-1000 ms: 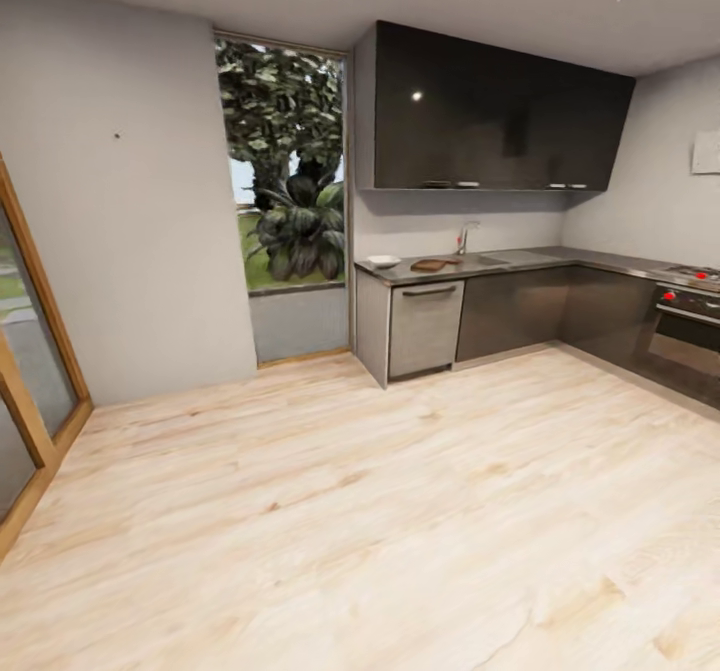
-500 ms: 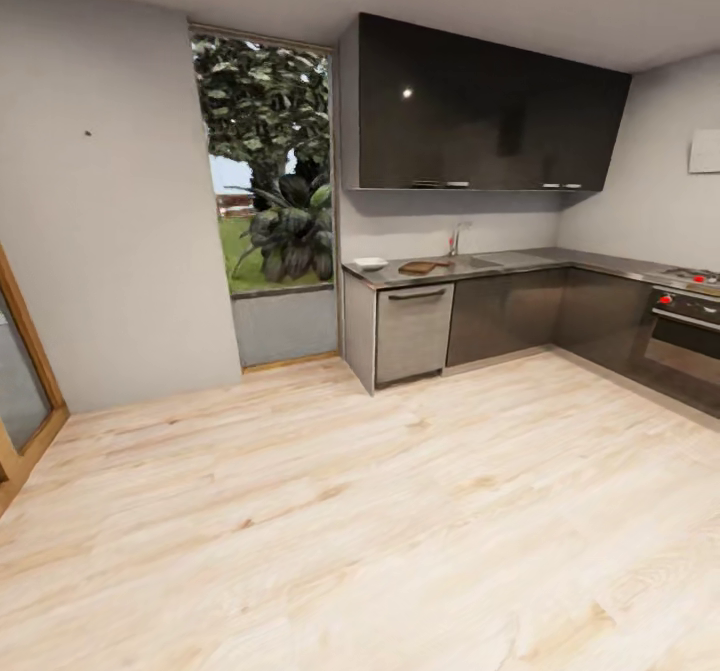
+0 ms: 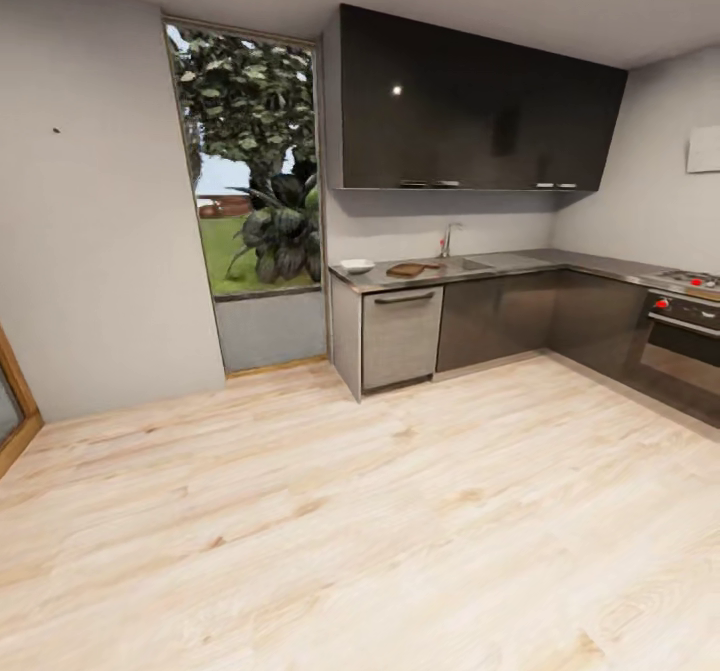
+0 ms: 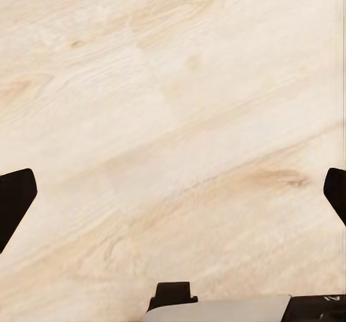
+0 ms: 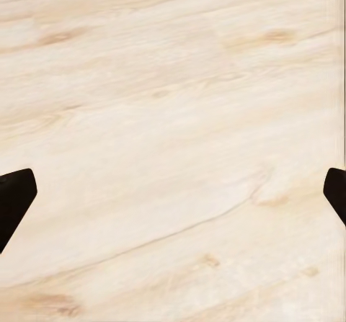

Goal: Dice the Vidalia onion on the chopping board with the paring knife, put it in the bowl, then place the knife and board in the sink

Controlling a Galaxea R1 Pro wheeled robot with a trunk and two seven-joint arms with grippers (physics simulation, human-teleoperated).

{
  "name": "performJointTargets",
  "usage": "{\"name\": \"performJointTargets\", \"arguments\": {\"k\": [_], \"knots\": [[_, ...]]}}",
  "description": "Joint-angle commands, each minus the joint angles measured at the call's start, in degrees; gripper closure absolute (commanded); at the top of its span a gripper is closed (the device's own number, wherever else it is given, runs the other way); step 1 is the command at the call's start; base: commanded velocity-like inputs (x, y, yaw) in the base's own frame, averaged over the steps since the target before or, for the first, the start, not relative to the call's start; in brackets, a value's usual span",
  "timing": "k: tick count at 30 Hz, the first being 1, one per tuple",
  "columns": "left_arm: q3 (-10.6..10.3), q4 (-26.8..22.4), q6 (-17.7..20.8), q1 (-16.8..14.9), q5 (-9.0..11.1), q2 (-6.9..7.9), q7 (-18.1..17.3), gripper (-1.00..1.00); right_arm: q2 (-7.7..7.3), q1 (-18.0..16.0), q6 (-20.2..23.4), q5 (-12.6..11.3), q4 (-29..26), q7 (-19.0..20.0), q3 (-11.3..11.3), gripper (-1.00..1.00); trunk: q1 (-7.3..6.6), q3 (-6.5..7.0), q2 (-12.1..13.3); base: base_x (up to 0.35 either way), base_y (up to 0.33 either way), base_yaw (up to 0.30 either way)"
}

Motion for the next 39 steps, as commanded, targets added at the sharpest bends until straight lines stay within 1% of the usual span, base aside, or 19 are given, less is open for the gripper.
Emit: {"name": "performJointTargets", "arguments": {"k": [1, 39], "knots": [[-0.28, -0.06, -0.06, 0.03, -0.09, 0.05, 0.48, -1.0, -0.02, 0.0, -0.08, -0.02, -0.02, -0.39, 0.18, -1.0, 0.03, -0.04, -0.02, 0.218, -0.27, 0.0], [-0.31, 0.01, -0.02, 0.01, -0.09, -0.03, 0.48, -1.0, 0.01, 0.0, -0.08, -0.01, -0.02, -0.48, 0.18, -1.0, 0.03, -0.04, -0.02, 0.218, -0.269, 0.0]]}}
